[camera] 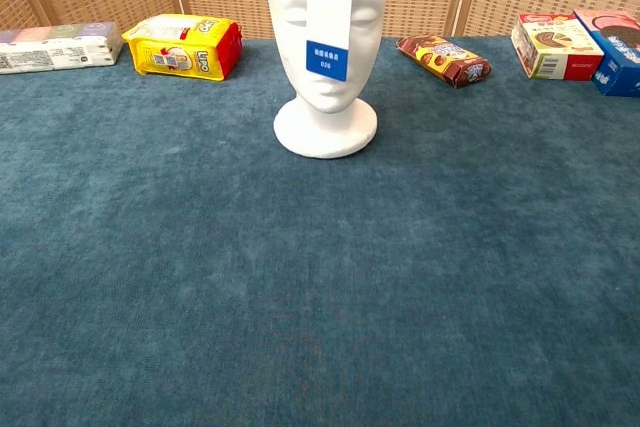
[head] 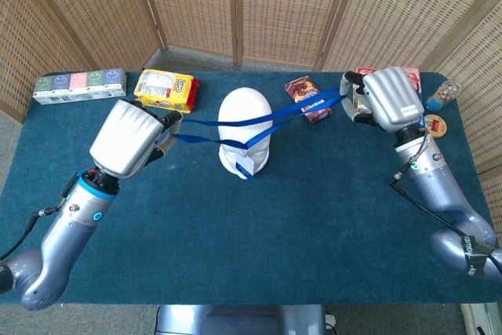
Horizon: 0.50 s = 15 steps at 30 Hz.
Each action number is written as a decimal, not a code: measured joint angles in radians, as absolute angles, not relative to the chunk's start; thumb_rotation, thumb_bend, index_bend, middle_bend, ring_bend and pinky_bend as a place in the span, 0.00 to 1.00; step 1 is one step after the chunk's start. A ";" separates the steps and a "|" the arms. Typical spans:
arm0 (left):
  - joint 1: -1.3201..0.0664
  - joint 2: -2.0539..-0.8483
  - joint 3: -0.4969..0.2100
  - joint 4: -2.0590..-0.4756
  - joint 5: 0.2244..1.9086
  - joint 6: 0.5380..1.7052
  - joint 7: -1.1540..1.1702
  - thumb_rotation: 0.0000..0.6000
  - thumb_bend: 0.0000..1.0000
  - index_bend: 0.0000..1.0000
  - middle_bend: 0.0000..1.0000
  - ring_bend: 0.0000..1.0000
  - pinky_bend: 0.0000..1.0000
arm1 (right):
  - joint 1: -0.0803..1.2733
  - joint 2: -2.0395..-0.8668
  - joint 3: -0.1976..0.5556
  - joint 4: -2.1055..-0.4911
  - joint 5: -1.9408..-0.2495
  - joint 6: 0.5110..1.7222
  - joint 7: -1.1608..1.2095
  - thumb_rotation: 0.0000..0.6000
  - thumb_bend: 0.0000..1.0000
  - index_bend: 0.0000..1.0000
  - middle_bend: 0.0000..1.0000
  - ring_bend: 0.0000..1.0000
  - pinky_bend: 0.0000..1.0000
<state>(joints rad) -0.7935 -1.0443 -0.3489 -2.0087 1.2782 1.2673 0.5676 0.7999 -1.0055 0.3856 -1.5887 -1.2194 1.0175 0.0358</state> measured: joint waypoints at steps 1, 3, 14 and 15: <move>-0.797 -1.047 -0.351 -2.003 1.270 1.265 0.572 1.00 0.39 0.63 1.00 1.00 0.83 | 0.803 -1.011 0.387 -1.585 -1.217 1.017 0.032 1.00 0.51 0.72 1.00 1.00 1.00; -0.802 -1.052 -0.355 -1.995 1.256 1.263 0.579 1.00 0.39 0.63 1.00 1.00 0.83 | 0.811 -1.021 0.388 -1.574 -1.211 1.014 0.020 1.00 0.51 0.72 1.00 1.00 1.00; -0.843 -1.092 -0.370 -1.946 1.177 1.244 0.647 1.00 0.39 0.63 1.00 1.00 0.83 | 0.860 -1.089 0.392 -1.497 -1.173 0.994 -0.043 1.00 0.51 0.72 1.00 1.00 1.00; -0.846 -1.095 -0.371 -1.942 1.175 1.245 0.653 1.00 0.39 0.63 1.00 1.00 0.83 | 0.863 -1.094 0.392 -1.490 -1.170 0.992 -0.049 1.00 0.51 0.72 1.00 1.00 1.00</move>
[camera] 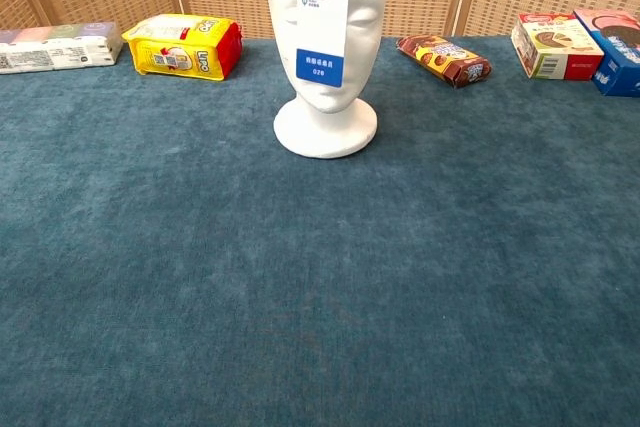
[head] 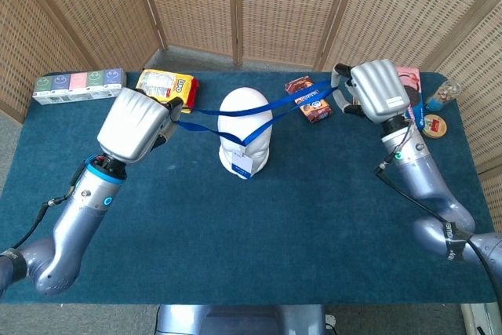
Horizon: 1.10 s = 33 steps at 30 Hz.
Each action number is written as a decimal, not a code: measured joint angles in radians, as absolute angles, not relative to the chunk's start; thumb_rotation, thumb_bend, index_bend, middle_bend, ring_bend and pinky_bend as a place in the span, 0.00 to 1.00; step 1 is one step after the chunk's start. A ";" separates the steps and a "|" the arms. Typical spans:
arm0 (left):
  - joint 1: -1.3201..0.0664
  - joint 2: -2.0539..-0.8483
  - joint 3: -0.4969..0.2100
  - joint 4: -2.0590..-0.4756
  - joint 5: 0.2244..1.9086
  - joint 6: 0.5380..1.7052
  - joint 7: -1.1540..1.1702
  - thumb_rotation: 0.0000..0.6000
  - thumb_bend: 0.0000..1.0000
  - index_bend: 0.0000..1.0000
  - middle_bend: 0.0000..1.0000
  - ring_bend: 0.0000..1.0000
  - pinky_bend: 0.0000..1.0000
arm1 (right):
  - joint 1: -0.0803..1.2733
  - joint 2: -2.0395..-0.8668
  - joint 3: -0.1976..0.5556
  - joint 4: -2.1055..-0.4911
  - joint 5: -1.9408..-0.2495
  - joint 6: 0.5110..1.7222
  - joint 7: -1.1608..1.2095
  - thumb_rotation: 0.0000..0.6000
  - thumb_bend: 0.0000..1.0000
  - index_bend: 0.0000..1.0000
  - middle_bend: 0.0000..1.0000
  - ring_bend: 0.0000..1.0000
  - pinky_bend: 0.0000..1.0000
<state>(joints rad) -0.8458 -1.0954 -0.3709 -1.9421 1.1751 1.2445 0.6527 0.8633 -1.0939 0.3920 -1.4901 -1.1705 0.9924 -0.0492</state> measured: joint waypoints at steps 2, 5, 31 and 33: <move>-0.851 -1.103 -0.371 -1.934 1.172 1.247 0.666 1.00 0.39 0.63 1.00 1.00 0.83 | 0.873 -1.106 0.392 -1.474 -1.163 0.988 -0.061 1.00 0.51 0.72 1.00 1.00 1.00; -0.858 -1.112 -0.369 -1.923 1.165 1.250 0.683 1.00 0.39 0.63 1.00 1.00 0.83 | 0.884 -1.122 0.392 -1.455 -1.156 0.982 -0.076 1.00 0.51 0.72 1.00 1.00 1.00; -0.888 -1.179 -0.349 -1.818 1.116 1.264 0.733 1.00 0.39 0.64 1.00 1.00 0.83 | 0.982 -1.226 0.399 -1.337 -1.096 0.942 -0.189 1.00 0.51 0.72 1.00 1.00 1.00; -0.885 -1.182 -0.349 -1.815 1.112 1.270 0.732 1.00 0.39 0.63 1.00 1.00 0.83 | 0.986 -1.227 0.400 -1.334 -1.092 0.940 -0.195 1.00 0.51 0.72 1.00 1.00 1.00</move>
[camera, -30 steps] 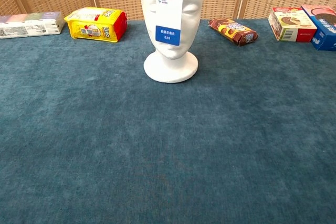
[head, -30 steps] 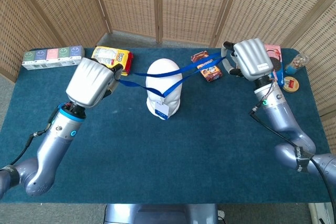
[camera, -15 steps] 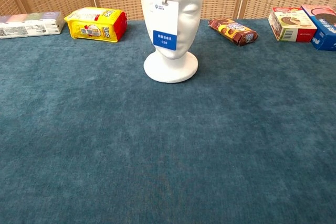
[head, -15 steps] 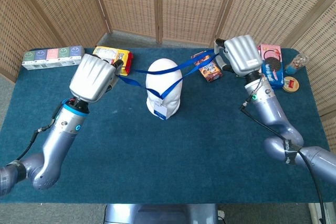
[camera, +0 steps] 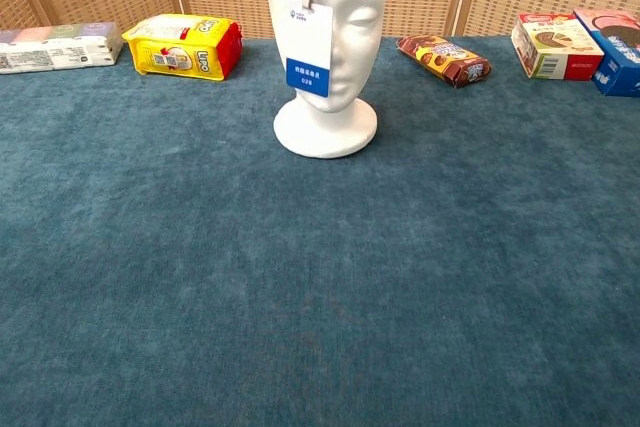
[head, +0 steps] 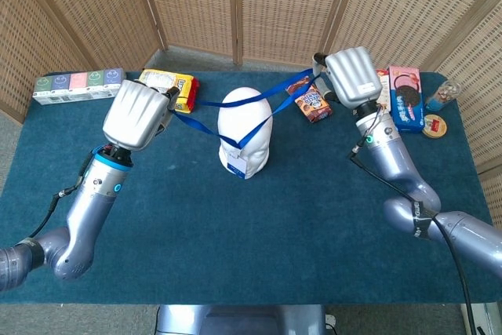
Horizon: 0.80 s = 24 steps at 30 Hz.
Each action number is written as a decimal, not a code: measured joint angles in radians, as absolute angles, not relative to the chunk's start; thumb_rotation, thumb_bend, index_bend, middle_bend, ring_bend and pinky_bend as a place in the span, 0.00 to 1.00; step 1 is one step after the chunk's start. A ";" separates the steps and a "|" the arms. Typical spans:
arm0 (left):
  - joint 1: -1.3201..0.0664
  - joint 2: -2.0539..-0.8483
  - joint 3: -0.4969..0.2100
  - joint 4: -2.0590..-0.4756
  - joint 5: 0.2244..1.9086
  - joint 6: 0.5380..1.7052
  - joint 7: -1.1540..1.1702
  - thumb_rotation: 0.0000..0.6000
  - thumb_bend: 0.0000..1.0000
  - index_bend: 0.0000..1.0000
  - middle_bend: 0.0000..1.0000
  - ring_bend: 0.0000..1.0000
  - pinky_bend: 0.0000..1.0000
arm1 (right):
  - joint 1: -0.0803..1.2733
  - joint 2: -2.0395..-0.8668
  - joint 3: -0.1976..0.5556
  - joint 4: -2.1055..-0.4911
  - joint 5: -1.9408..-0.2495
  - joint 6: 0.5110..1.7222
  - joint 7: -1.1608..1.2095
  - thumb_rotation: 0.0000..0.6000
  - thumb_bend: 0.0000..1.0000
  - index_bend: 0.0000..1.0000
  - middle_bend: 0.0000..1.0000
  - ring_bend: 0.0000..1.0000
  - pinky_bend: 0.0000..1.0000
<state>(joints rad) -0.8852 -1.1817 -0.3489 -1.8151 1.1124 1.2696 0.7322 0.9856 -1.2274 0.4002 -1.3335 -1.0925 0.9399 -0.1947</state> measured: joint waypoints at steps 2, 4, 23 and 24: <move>-0.883 -1.183 -0.347 -1.810 1.111 1.272 0.732 1.00 0.39 0.63 1.00 1.00 0.83 | 0.990 -1.230 0.401 -1.330 -1.086 0.936 -0.200 1.00 0.51 0.72 1.00 1.00 1.00; -0.881 -1.183 -0.345 -1.808 1.109 1.274 0.731 1.00 0.39 0.63 1.00 1.00 0.83 | 0.993 -1.233 0.400 -1.326 -1.082 0.933 -0.204 1.00 0.51 0.72 1.00 1.00 1.00; -0.880 -1.178 -0.323 -1.784 1.080 1.264 0.775 1.00 0.39 0.63 1.00 1.00 0.83 | 1.010 -1.255 0.386 -1.297 -1.053 0.912 -0.231 1.00 0.51 0.72 1.00 1.00 1.00; -0.880 -1.179 -0.321 -1.782 1.078 1.264 0.776 1.00 0.39 0.63 1.00 1.00 0.83 | 1.009 -1.256 0.385 -1.296 -1.053 0.912 -0.231 1.00 0.51 0.72 1.00 1.00 1.00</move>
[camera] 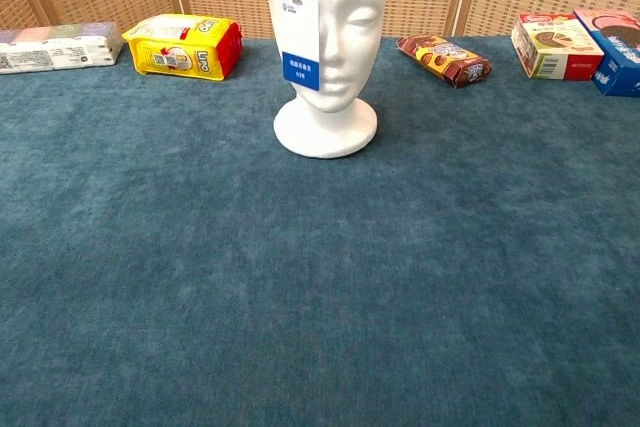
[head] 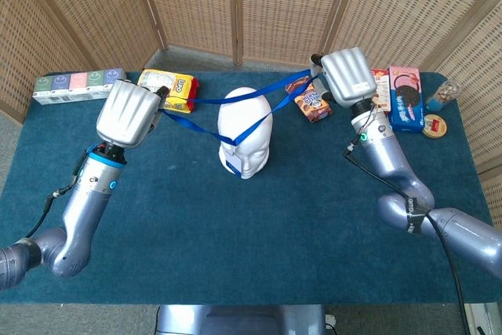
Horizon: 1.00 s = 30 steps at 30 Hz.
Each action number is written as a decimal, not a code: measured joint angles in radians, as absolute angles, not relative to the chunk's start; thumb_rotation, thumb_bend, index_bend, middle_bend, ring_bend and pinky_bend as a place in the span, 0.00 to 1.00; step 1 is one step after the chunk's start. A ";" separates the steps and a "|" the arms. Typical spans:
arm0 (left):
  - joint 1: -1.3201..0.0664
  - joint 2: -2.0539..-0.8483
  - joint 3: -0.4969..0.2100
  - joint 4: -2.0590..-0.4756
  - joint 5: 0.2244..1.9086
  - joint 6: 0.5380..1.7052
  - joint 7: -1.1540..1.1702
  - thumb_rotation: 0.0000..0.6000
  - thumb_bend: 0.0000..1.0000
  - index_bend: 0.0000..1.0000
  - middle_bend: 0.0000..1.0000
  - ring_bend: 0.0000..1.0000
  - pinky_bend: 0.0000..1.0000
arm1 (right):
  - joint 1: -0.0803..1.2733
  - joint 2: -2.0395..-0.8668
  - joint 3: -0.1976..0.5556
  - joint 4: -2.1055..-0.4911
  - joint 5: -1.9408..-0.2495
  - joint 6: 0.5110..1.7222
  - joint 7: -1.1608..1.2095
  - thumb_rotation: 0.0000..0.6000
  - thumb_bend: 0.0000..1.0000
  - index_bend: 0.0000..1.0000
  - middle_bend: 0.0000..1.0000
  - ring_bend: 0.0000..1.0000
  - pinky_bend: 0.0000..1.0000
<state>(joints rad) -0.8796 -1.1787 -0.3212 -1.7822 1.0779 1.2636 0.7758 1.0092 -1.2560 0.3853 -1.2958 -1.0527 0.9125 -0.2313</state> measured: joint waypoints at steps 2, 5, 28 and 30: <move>-0.879 -1.180 -0.320 -1.776 1.074 1.262 0.777 1.00 0.39 0.63 1.00 1.00 0.83 | 1.009 -1.257 0.383 -1.295 -1.053 0.911 -0.231 1.00 0.51 0.72 1.00 1.00 1.00; -0.879 -1.186 -0.314 -1.767 1.065 1.255 0.778 1.00 0.39 0.64 1.00 1.00 0.83 | 1.008 -1.259 0.380 -1.296 -1.057 0.912 -0.228 1.00 0.51 0.72 1.00 1.00 1.00; -0.934 -1.241 -0.326 -1.731 1.005 1.226 0.827 1.00 0.39 0.63 1.00 1.00 0.83 | 1.048 -1.302 0.371 -1.275 -1.060 0.878 -0.237 1.00 0.51 0.72 1.00 1.00 1.00; -0.939 -1.246 -0.326 -1.725 0.999 1.223 0.830 1.00 0.39 0.63 1.00 1.00 0.83 | 1.052 -1.309 0.370 -1.268 -1.058 0.874 -0.239 1.00 0.51 0.72 1.00 1.00 1.00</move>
<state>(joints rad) -0.9386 -1.2461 -0.3258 -1.7248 0.9991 1.2226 0.8297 1.0518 -1.3091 0.3699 -1.2677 -1.0581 0.8744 -0.2393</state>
